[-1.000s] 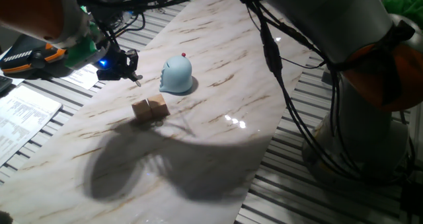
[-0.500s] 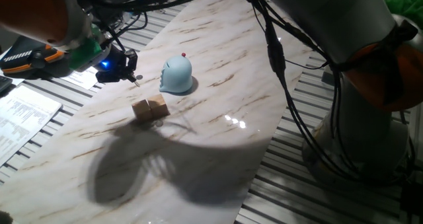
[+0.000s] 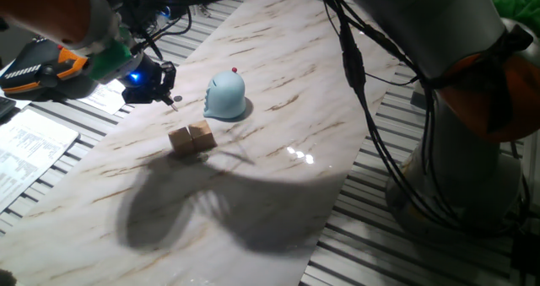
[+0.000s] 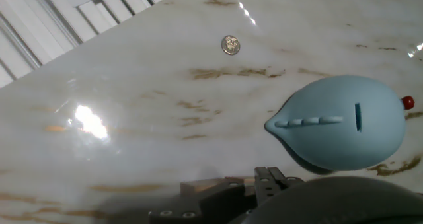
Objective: Drop coins into a piggy bank
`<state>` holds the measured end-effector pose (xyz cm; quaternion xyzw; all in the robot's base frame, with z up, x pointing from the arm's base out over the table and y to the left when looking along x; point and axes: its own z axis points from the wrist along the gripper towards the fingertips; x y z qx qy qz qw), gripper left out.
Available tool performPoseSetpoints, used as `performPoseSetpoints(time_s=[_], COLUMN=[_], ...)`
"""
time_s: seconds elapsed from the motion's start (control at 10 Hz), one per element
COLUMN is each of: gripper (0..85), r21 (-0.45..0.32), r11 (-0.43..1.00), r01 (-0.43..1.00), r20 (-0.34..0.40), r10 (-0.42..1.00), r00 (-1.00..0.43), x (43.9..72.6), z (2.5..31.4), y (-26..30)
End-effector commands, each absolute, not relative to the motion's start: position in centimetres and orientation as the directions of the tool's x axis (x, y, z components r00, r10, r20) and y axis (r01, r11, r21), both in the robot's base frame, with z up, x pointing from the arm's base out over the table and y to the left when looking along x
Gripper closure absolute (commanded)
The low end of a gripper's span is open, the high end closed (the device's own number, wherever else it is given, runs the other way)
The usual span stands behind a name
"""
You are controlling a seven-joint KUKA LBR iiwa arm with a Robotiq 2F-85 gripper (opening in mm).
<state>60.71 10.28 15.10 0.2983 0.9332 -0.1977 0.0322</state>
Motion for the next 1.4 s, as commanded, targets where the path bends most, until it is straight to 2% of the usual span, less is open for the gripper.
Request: performPoseSetpoints(time_s=[0.0,0.4,0.6,1.0,1.3], gripper=[85.0,85.0,85.0,85.0,85.0], r21=[-0.354,-0.422,-0.418,-0.458,-0.464], r11=[0.752,0.814,0.822,0.786,0.782], r01=[0.556,0.399,0.387,0.414,0.416], r20=[-0.178,-0.195,-0.187,-0.203,-0.186], r10=[0.530,0.348,0.339,0.361,0.373], r00=[-0.829,-0.917,-0.922,-0.910,-0.909], x=[60.7,60.7,60.7,60.6,61.8], z=[15.2,15.2,15.2,15.4,17.2], y=[10.2,10.2,10.2,9.8,6.5])
